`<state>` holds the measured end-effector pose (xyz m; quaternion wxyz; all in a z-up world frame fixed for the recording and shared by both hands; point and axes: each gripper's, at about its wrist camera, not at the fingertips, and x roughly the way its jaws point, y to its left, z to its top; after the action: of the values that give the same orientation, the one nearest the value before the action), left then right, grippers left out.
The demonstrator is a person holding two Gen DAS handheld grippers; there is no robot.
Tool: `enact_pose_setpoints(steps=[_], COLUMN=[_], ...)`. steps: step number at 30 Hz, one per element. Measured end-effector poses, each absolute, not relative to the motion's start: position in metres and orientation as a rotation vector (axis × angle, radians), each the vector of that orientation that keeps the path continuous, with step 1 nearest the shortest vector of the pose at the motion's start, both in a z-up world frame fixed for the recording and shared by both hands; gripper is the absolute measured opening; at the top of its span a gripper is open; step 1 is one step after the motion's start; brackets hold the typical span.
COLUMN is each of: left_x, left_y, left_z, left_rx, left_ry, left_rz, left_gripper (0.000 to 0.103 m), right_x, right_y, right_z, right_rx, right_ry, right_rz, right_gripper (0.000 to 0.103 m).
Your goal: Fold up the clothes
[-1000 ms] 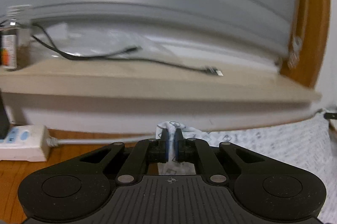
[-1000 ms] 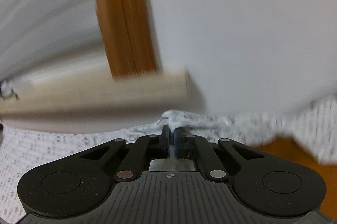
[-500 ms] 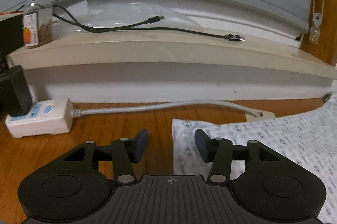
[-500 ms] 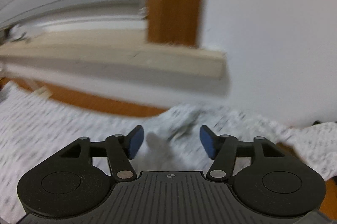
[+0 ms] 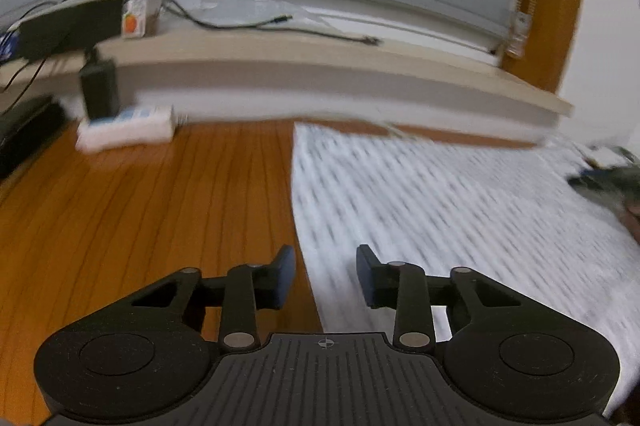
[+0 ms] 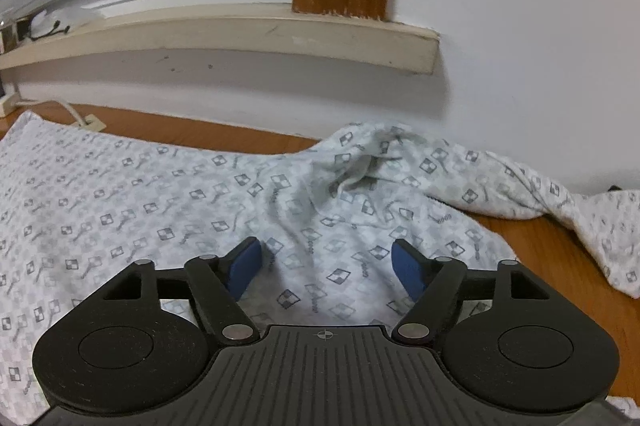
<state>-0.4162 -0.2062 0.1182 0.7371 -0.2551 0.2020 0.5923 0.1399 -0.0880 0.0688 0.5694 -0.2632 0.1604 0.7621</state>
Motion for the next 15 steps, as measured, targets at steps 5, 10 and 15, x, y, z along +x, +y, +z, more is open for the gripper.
enact_pose_setpoints(steps=[5,10,15], left_x=[-0.410,-0.397,-0.383], left_y=[-0.264,-0.287,-0.284], left_z=[0.112,0.108,0.102], left_rx=[-0.651,-0.688,-0.682], left_ry=[0.461,0.454,0.479], left_rz=[1.261,1.225,1.211], left_gripper=[0.037,0.045,0.050], right_x=[0.141,0.143,0.142], right_y=[-0.083,-0.081,-0.080], right_z=[0.065,0.065,0.065], right_rx=[-0.613,-0.608,-0.609], right_ry=[0.389,0.403,0.404], right_rz=[1.784,1.783,1.780], right_gripper=[0.075,0.076,0.076])
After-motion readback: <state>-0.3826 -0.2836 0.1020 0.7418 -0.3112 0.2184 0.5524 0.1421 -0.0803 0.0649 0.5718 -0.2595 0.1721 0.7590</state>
